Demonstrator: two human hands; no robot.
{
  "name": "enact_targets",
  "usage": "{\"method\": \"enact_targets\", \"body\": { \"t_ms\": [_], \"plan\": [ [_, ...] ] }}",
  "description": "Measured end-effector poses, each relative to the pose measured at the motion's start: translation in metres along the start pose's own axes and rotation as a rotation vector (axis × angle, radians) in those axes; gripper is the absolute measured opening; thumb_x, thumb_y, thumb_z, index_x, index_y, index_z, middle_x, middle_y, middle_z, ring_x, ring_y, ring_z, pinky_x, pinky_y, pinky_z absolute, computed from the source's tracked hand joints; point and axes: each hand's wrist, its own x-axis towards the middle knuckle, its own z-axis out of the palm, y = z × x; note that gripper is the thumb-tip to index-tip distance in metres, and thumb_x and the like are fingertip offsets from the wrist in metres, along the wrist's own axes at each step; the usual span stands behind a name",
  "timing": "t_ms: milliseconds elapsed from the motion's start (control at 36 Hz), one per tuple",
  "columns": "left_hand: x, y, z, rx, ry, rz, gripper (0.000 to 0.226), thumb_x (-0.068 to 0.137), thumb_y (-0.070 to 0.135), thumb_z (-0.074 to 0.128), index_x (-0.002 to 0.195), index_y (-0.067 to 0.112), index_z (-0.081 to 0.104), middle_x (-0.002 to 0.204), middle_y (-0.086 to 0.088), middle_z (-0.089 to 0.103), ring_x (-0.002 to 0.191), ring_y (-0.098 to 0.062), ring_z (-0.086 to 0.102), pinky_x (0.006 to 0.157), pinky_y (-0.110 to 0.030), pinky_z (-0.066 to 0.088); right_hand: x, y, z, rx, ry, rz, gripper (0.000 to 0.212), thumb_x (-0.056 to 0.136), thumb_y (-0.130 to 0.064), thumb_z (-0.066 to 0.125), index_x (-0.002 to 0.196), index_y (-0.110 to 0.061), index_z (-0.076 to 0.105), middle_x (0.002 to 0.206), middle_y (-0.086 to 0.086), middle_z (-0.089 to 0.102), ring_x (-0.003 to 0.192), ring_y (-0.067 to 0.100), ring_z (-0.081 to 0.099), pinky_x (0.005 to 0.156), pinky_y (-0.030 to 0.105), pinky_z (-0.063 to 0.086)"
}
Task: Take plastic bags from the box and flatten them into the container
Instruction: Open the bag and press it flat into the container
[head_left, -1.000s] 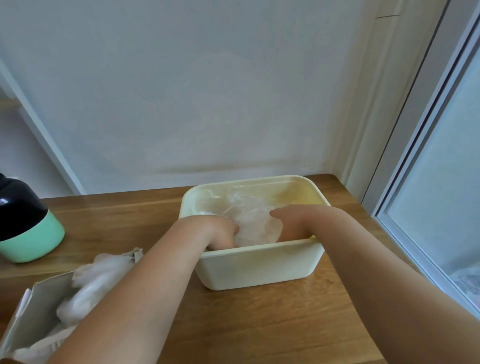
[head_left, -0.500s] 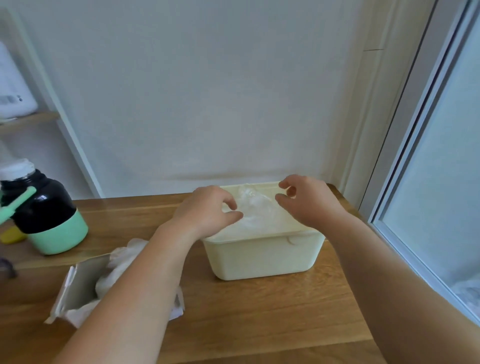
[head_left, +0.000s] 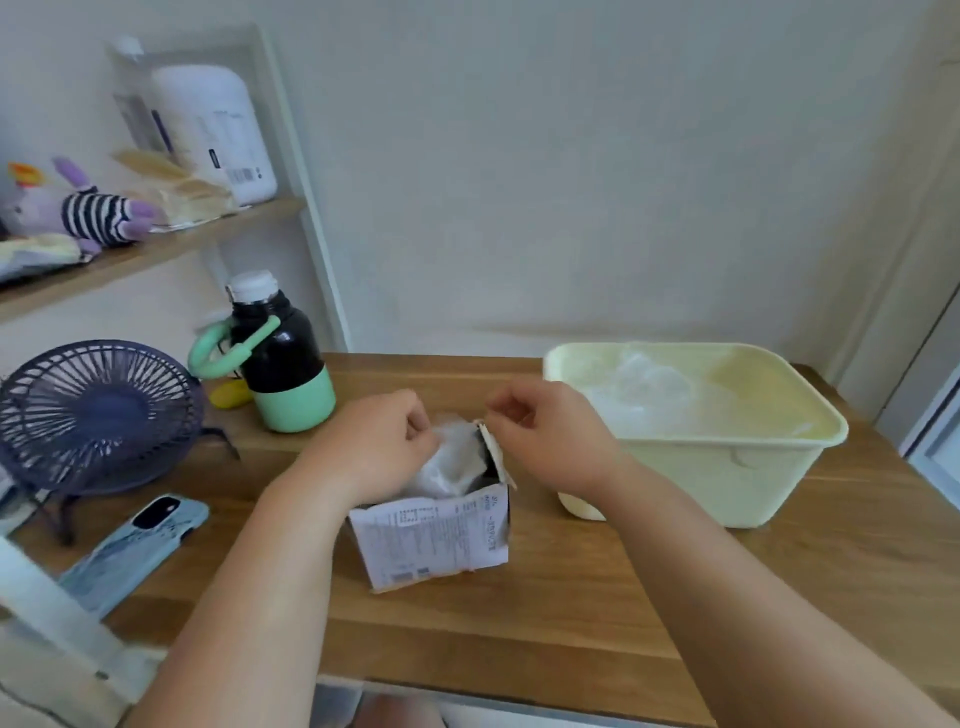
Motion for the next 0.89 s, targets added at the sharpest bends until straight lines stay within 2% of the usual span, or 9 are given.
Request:
{"method": "enact_targets", "body": {
  "t_ms": [56,139,222,389,528,611,667,778,889],
  "plan": [
    [-0.005,-0.006,0.005,0.054,-0.074,-0.057,0.019,0.094,0.042,0.055,0.103,0.026,0.055,0.097,0.009,0.062,0.088,-0.011,0.060,0.083,-0.037,0.052,0.002,0.001,0.017,-0.031,-0.084,0.017,0.021,0.092,-0.018,0.057,0.111,-0.020,0.064,0.097,-0.011,0.061,0.090,0.006,0.056,0.077,0.016,0.045],
    [-0.008,-0.008,0.009,0.075,-0.099,-0.038,0.021,0.095,0.039,0.054,0.101,0.021,0.062,0.097,0.004,0.066,0.089,-0.015,0.063,0.083,-0.039,0.053,0.004,0.004,0.032,-0.072,-0.136,0.030,0.031,0.090,-0.011,0.055,0.120,-0.017,0.062,0.106,-0.008,0.061,0.092,0.004,0.053,0.073,0.010,0.039],
    [-0.009,-0.008,0.008,0.034,-0.091,-0.010,0.016,0.094,0.032,0.058,0.097,0.021,0.069,0.095,0.004,0.069,0.088,-0.014,0.065,0.081,-0.038,0.054,0.006,0.007,0.034,-0.094,-0.137,0.044,0.033,0.089,-0.007,0.054,0.119,-0.018,0.062,0.096,-0.013,0.057,0.088,0.004,0.053,0.065,0.005,0.037],
    [-0.005,-0.015,0.015,-0.092,-0.002,-0.005,0.011,0.090,0.023,0.065,0.087,0.033,0.068,0.079,0.015,0.069,0.077,-0.002,0.064,0.073,-0.028,0.055,0.006,0.008,0.034,-0.090,-0.180,0.051,0.033,0.088,-0.009,0.056,0.119,-0.020,0.063,0.089,-0.016,0.057,0.087,0.005,0.057,0.072,0.010,0.043],
    [-0.003,-0.016,0.019,-0.033,-0.058,0.027,0.007,0.095,0.029,0.057,0.098,0.029,0.064,0.091,0.012,0.065,0.085,-0.007,0.063,0.079,-0.032,0.055,0.006,0.010,0.031,-0.019,-0.195,0.062,0.032,0.089,-0.012,0.056,0.120,-0.020,0.062,0.092,-0.014,0.058,0.080,-0.001,0.055,0.065,0.007,0.042],
    [-0.001,-0.016,0.019,0.027,-0.096,0.039,0.015,0.097,0.030,0.055,0.092,0.025,0.068,0.076,0.010,0.061,0.071,-0.009,0.058,0.062,-0.028,0.046,0.006,0.011,0.032,-0.025,-0.203,0.051,0.034,0.089,-0.011,0.055,0.121,-0.020,0.062,0.096,-0.013,0.058,0.084,0.001,0.055,0.068,0.005,0.040],
    [-0.001,-0.016,0.020,-0.001,-0.064,0.031,0.011,0.094,0.025,0.059,0.088,0.027,0.068,0.065,0.013,0.058,0.064,-0.003,0.054,0.060,-0.025,0.042,0.005,0.012,0.032,-0.037,-0.208,0.042,0.034,0.090,-0.011,0.055,0.122,-0.019,0.061,0.100,-0.012,0.058,0.089,0.002,0.055,0.070,0.004,0.039],
    [-0.003,-0.017,0.023,-0.145,0.111,-0.009,0.015,0.087,0.021,0.066,0.092,0.035,0.065,0.077,0.020,0.066,0.078,0.001,0.062,0.076,-0.031,0.055,0.003,0.012,0.033,-0.023,-0.226,0.046,0.035,0.089,-0.016,0.057,0.124,-0.020,0.060,0.102,-0.011,0.060,0.091,0.003,0.057,0.073,0.008,0.044],
    [-0.004,-0.012,0.025,-0.378,0.255,0.079,0.019,0.082,0.021,0.075,0.081,0.036,0.063,0.072,0.017,0.066,0.074,0.001,0.062,0.070,-0.022,0.052,0.003,0.010,0.033,0.021,-0.254,0.039,0.032,0.089,-0.021,0.059,0.120,-0.026,0.060,0.095,-0.008,0.064,0.079,0.005,0.058,0.068,0.015,0.045]
  ]
}}
